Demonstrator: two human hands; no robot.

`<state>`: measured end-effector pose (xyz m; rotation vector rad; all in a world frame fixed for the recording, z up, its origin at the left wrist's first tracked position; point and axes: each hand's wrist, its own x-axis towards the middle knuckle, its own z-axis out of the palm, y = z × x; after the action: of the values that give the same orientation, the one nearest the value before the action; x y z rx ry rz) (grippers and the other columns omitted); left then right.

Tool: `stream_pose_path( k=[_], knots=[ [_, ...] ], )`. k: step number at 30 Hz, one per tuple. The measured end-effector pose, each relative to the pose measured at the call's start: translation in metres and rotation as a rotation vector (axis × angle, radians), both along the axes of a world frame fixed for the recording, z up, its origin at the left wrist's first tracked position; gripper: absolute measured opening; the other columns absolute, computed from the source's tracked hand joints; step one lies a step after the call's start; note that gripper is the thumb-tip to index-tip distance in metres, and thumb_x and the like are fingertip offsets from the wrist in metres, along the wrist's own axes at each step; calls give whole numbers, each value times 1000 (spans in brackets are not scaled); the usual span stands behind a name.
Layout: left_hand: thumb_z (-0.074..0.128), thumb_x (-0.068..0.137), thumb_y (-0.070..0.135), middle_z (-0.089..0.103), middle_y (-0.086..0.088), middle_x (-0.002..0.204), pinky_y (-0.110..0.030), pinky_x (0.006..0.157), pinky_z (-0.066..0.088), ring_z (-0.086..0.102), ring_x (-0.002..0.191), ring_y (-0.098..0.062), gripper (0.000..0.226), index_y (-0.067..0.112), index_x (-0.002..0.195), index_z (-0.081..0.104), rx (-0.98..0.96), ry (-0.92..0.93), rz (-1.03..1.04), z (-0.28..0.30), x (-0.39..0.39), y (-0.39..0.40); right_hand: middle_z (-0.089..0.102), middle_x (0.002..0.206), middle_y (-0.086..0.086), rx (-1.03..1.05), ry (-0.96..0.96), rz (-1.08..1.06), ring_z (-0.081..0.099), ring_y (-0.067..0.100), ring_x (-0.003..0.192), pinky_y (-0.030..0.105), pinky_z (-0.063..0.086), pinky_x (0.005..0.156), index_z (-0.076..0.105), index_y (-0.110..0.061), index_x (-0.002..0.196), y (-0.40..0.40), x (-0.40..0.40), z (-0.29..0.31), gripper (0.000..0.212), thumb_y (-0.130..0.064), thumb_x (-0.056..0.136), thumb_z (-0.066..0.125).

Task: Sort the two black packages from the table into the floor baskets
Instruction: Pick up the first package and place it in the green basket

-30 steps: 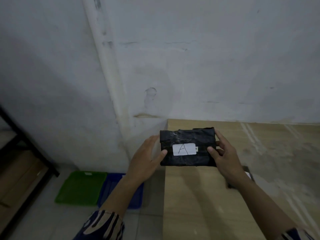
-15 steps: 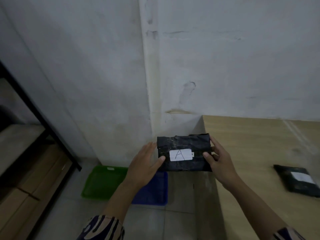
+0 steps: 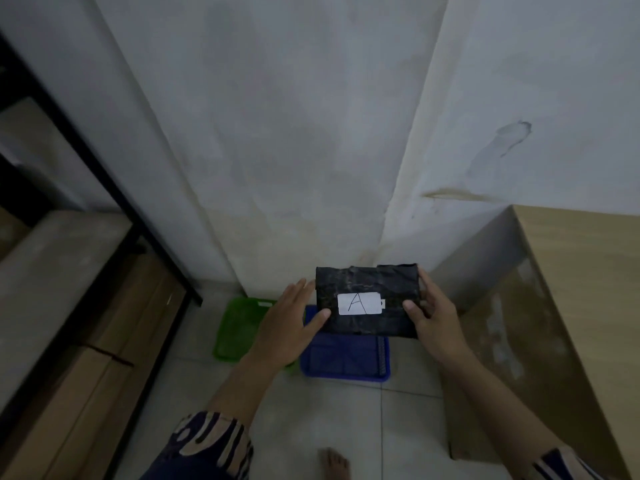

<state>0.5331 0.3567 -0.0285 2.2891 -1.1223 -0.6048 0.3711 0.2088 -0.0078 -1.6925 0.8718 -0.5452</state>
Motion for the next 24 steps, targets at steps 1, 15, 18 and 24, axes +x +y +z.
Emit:
stream_pose_path(
  k=[1,15,18,24],
  knots=[
    [41,92,44,14,0,156,-39,114,18,10,142,-17,60,25,143,17,10,2,9,-6,10,0,46,118,0,15,4,4,46,17,106,-7,38,62,26,-9,137,0,10,-7,57,11,87,44],
    [37,93,47,5,0,157,-39,116,12,2,143,-15,64,24,144,7,146,24,32,-126,179,45,54,106,9,96,193,-93,54,17,86,7,48,67,30,-17,137,36,170,-124,57,6,88,47],
    [36,93,47,2,-1,157,-44,117,10,-2,143,-16,65,25,144,5,176,-32,-17,-180,220,56,51,107,5,95,199,-115,54,15,87,12,51,71,27,-18,138,53,211,-173,58,4,88,47],
    [22,83,60,1,-3,157,-47,115,10,-3,143,-19,73,25,144,5,263,-110,-17,-315,281,83,45,137,14,160,231,-120,49,19,107,36,45,93,24,-20,140,77,280,-306,58,2,90,44]
  ],
)
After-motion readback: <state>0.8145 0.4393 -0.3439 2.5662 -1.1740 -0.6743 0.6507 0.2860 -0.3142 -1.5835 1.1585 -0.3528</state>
